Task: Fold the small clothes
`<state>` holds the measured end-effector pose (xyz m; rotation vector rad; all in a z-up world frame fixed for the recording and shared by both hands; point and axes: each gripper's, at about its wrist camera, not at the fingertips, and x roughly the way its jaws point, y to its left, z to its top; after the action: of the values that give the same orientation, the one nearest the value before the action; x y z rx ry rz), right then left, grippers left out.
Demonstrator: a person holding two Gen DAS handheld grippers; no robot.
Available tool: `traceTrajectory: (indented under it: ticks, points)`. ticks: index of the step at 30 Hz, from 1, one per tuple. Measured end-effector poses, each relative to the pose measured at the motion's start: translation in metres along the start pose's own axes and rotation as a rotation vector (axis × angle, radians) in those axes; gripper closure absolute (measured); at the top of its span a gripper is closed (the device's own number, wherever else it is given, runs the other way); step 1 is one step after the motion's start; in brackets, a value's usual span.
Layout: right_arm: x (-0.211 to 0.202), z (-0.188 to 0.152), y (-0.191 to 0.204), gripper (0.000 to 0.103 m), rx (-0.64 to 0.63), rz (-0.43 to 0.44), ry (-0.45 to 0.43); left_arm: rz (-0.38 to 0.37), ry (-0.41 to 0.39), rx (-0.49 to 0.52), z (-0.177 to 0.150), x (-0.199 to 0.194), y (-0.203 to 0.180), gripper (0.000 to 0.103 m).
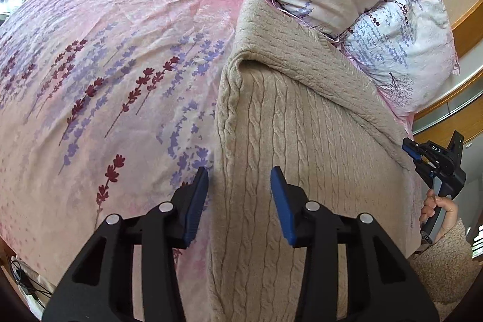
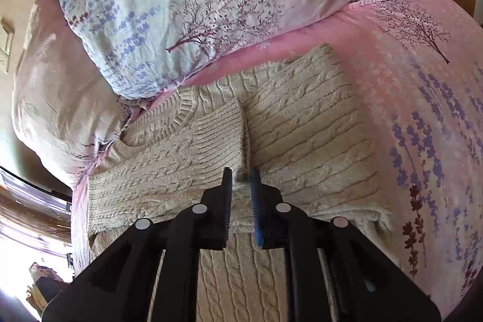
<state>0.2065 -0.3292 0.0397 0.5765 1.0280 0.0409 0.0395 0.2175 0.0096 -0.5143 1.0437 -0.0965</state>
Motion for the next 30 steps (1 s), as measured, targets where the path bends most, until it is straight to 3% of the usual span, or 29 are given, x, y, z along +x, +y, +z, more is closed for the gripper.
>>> traceTrajectory:
  ticks: [2,3,9,13,18,27,30]
  points:
    - [-0.021,-0.004,-0.012,0.049,0.001,0.019,-0.015,-0.022,0.003,-0.013,-0.003,-0.002,0.002,0.062]
    - [-0.030,-0.007,-0.020,0.049,0.006,0.018,-0.014,-0.032,0.005,-0.019,-0.004,-0.003,0.003,0.062]
    - [-0.071,-0.041,-0.082,0.049,0.128,0.027,0.050,-0.090,0.031,-0.043,-0.014,-0.007,0.007,0.063]
    - [-0.077,-0.070,-0.103,0.049,0.174,0.076,0.113,-0.139,0.058,-0.072,-0.024,-0.012,0.011,0.063]
    - [-0.080,-0.097,-0.106,0.049,0.184,0.203,0.168,-0.187,0.093,-0.090,-0.041,-0.017,0.014,0.065]
    - [-0.072,-0.133,-0.089,0.050,0.138,0.386,0.353,-0.245,0.163,-0.112,-0.071,-0.023,0.011,0.076]
    - [-0.074,-0.142,-0.089,0.063,0.094,0.390,0.428,-0.240,0.195,-0.101,-0.080,-0.022,0.007,0.078]
